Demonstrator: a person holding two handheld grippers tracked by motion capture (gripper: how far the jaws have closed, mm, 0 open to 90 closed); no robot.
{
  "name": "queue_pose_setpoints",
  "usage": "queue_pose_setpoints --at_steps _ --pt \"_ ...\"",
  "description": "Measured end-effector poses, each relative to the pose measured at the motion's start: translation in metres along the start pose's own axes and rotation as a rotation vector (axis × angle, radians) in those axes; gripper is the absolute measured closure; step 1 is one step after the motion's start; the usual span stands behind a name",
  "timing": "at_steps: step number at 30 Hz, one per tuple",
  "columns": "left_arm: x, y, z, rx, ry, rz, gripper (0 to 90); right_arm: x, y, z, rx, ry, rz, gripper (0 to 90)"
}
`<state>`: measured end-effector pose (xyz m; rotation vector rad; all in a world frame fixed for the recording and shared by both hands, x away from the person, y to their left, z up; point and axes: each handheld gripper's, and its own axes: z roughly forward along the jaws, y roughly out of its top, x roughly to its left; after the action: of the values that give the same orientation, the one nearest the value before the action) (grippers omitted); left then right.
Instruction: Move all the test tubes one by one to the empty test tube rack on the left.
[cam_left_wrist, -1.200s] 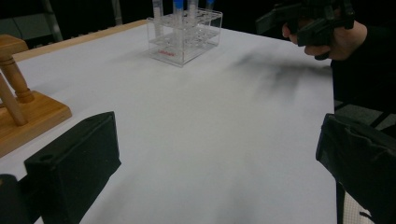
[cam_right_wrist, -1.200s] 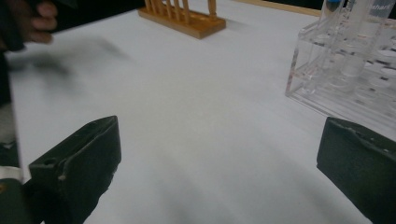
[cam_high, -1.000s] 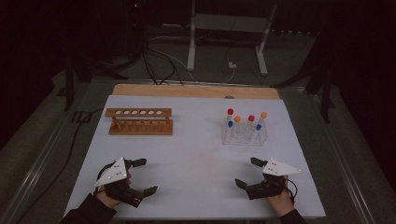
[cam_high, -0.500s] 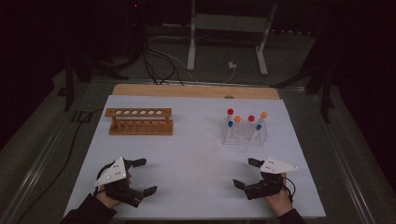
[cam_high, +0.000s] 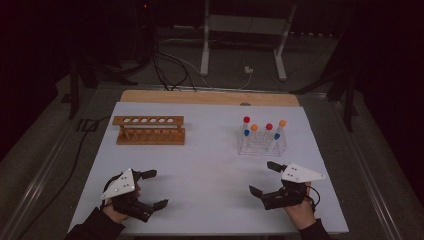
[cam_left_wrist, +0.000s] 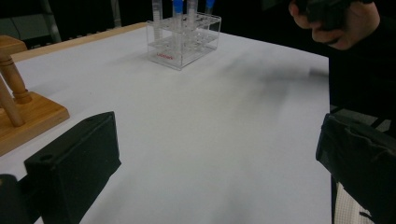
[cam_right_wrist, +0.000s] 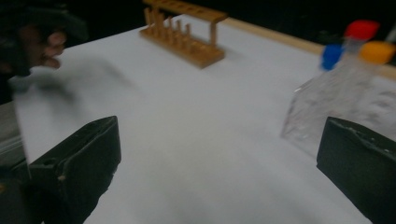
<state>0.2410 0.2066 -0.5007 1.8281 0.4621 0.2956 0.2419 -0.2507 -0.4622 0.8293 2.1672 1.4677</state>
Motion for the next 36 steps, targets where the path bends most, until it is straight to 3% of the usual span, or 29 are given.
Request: queue_pose_setpoints --at_steps 9,19,22,27,33,36 --pt "0.000 0.000 0.000 -0.001 0.004 0.000 0.4 -0.016 0.022 -0.014 -0.062 -0.102 0.013 0.0" --pt "-0.001 0.000 0.000 -0.002 0.000 0.006 0.4 -0.043 0.034 -0.010 -0.072 -0.227 0.044 0.0" --pt "-0.001 0.000 0.000 -0.005 -0.001 0.005 0.4 -0.051 0.032 -0.004 -0.051 -0.287 0.061 0.0" --pt "-0.001 0.000 0.000 -0.005 -0.003 0.004 0.4 -0.059 0.028 0.006 -0.002 -0.341 0.075 0.3" --pt "0.000 0.000 0.000 -0.005 -0.003 0.001 0.4 -0.070 0.022 0.016 0.053 -0.395 0.118 5.8" --pt "0.000 0.000 0.000 -0.006 -0.004 0.002 0.4 -0.074 0.021 0.020 0.081 -0.426 0.138 12.6"
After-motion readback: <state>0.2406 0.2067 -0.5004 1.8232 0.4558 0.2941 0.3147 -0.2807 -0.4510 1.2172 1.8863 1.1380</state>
